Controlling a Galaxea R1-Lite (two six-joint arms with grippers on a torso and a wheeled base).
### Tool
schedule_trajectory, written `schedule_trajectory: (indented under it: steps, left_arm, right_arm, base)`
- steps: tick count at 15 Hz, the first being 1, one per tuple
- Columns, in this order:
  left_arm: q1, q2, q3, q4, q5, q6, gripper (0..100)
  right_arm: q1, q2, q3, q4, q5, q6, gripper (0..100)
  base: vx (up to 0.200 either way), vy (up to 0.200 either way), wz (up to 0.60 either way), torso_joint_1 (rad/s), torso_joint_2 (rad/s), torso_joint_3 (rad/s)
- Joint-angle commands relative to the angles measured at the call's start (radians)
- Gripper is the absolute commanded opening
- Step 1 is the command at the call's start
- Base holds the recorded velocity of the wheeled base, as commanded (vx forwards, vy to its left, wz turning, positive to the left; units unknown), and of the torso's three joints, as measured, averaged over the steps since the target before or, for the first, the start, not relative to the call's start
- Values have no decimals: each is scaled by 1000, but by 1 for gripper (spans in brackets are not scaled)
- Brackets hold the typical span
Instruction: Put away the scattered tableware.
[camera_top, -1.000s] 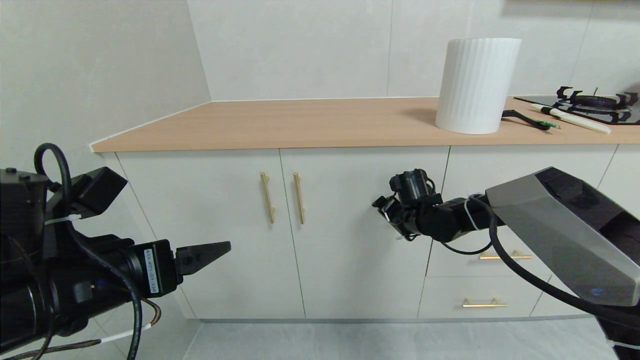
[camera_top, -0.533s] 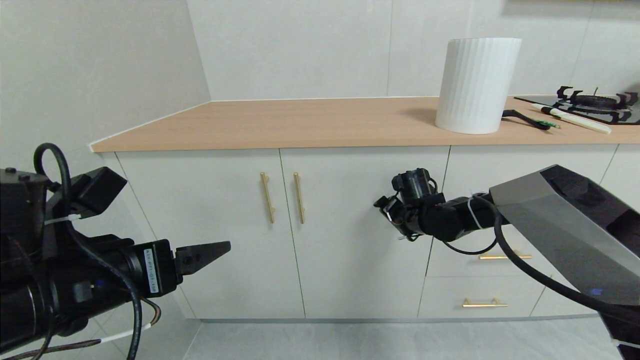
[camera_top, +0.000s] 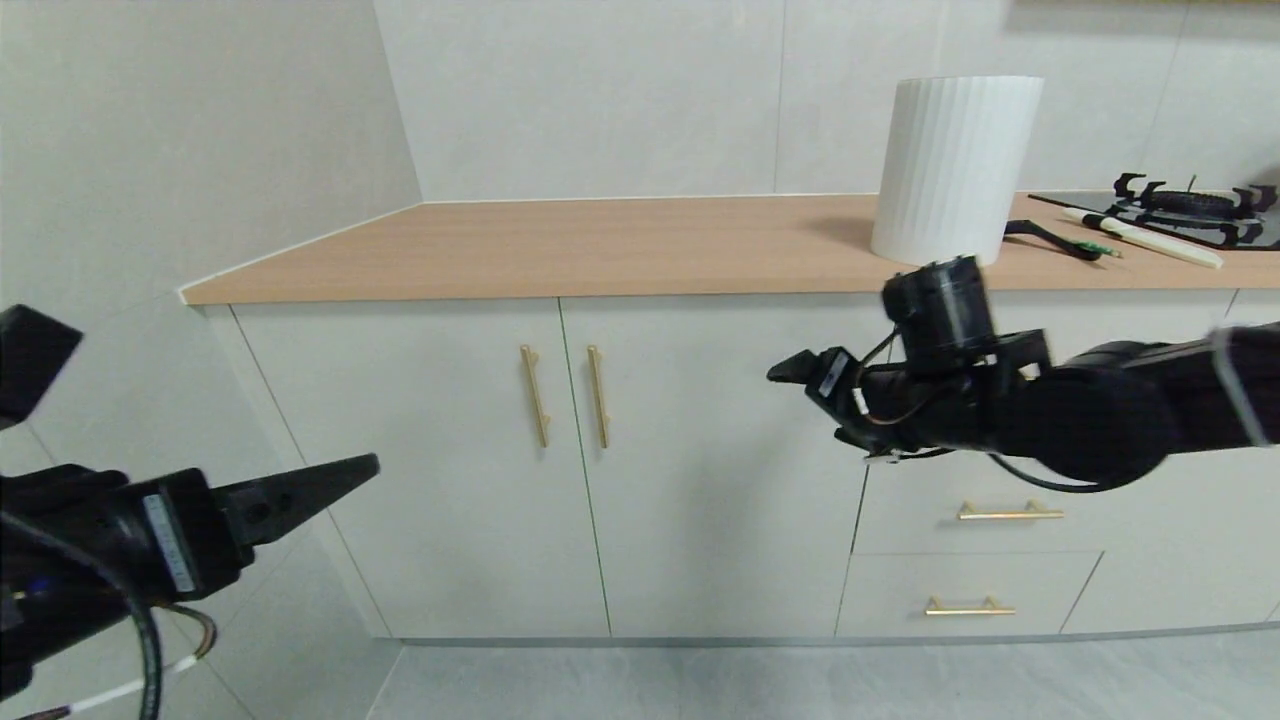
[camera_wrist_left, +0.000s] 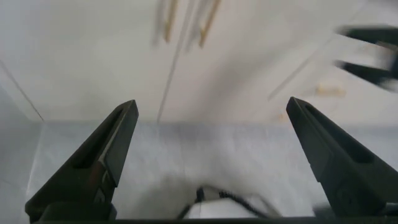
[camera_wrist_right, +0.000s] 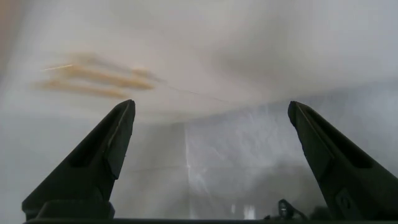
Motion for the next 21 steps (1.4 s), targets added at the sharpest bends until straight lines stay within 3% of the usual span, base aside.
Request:
schedule_trajectory:
  steps: [1, 4, 7, 8, 9, 11, 13, 16, 18, 19, 20, 21]
  left_arm:
    - [61, -245, 85, 3, 2, 25, 100]
    - [143, -517, 166, 23, 2, 168, 100]
    - [156, -693, 169, 134, 2, 179, 100]
    - [175, -768, 177, 181, 2, 179, 100]
    - [178, -779, 178, 189, 2, 179, 100]
    - [225, -900, 191, 247, -1, 183, 100]
    - [248, -946, 200, 272, 10, 212, 100]
    - [265, -946, 217, 266, 117, 241, 100]
    - [341, -982, 226, 269, 110, 274, 100]
    - [367, -1041, 249, 270, 67, 324, 100]
    - [371, -1041, 293, 261, 70, 358, 100]
    - [370, -1041, 330, 241, 107, 355, 100]
  right_arm:
    - [2, -539, 360, -3, -45, -174, 100]
    - [-31, -932, 615, 5, -215, -361, 100]
    - [-166, -1272, 700, 120, -222, -565, 100]
    - [-254, -1410, 705, 206, -214, -634, 100]
    - [-266, -1430, 704, 220, -214, -644, 100]
    - [-378, -1631, 696, 373, -214, -737, 100]
    - [-446, -1708, 720, 444, -199, -748, 100]
    - [-516, -1860, 789, 476, -142, -805, 100]
    - [-530, -1886, 837, 464, -165, -828, 100]
    - [-530, -1886, 852, 461, -183, -818, 100]
    - [-528, -1886, 891, 458, -183, -818, 100]
    - [-530, -1886, 934, 445, -183, -820, 100]
  base:
    - [0, 0, 0, 0, 0, 0]
    - [0, 0, 0, 0, 0, 0]
    - [0, 0, 0, 0, 0, 0]
    - [0, 0, 0, 0, 0, 0]
    - [0, 0, 0, 0, 0, 0]
    - [0, 0, 0, 0, 0, 0]
    - [0, 0, 0, 0, 0, 0]
    - [0, 0, 0, 0, 0, 0]
    - [0, 0, 0, 0, 0, 0]
    - [0, 0, 0, 0, 0, 0]
    - [0, 0, 0, 0, 0, 0]
    - [0, 0, 0, 0, 0, 0]
